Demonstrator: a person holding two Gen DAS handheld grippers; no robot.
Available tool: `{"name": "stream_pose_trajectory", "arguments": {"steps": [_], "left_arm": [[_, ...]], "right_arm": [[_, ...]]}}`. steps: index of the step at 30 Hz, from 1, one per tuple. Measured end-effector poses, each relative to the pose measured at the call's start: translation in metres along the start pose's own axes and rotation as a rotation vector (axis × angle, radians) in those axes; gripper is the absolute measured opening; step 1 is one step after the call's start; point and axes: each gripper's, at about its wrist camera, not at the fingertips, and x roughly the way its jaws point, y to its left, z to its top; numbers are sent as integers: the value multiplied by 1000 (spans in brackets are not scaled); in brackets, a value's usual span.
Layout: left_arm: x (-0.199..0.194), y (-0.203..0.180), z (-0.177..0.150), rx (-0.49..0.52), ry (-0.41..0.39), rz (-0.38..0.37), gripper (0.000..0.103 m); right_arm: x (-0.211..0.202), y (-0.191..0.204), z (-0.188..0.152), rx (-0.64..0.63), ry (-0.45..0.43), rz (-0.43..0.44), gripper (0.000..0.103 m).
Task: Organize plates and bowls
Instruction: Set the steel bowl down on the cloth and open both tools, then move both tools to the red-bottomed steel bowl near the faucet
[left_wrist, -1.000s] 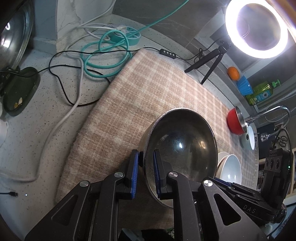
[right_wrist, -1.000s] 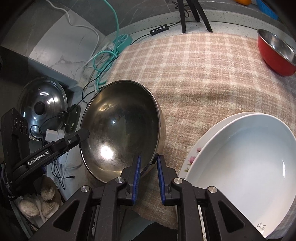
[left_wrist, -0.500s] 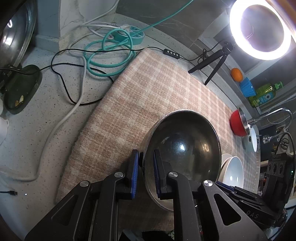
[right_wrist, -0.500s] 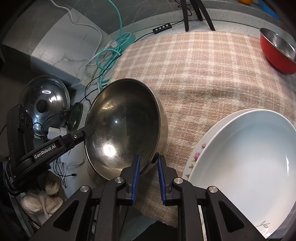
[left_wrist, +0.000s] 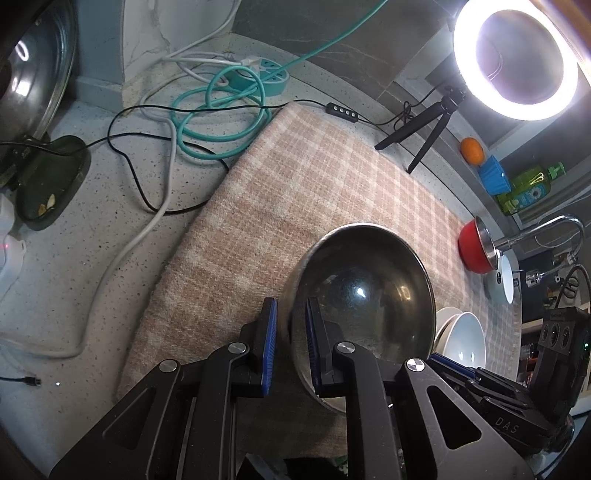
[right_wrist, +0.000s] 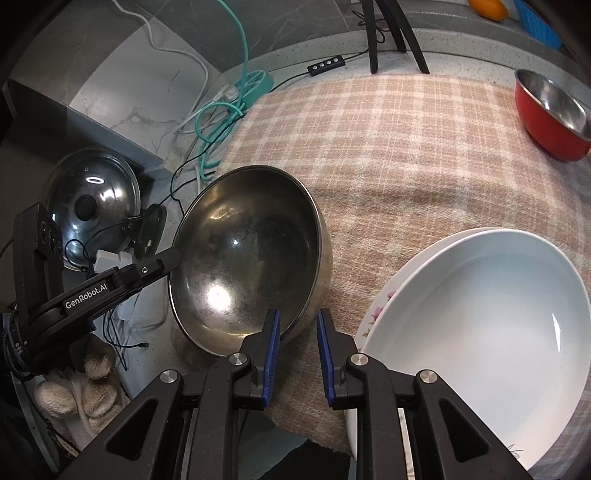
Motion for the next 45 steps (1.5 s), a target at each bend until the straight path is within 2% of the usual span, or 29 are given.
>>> {"name": "stream_pose_trajectory", "arguments": {"steps": [9, 17, 25, 35, 38, 45], "left_arm": [[-7, -6, -2, -3, -29, 19, 14], [-25, -28, -3, 17, -76, 30, 14], [-23, -81, -10, 80, -100, 9, 14], [-3, -157, -20, 156, -99, -38, 14], [4, -178, -22, 179, -100, -45, 14], [28, -221, -20, 206, -75, -66, 14]], "right_arm": [[-19, -4, -1, -42, -36, -39, 19], [-44, -5, -2, -101, -98, -84, 19], [-72, -22, 1, -152, -153, -127, 23], [-108, -72, 12, -159, -213, -177, 26], [-118, -89, 15, -160, -228, -189, 34], [-140, -130, 26, -138, -268, -193, 39]]}}
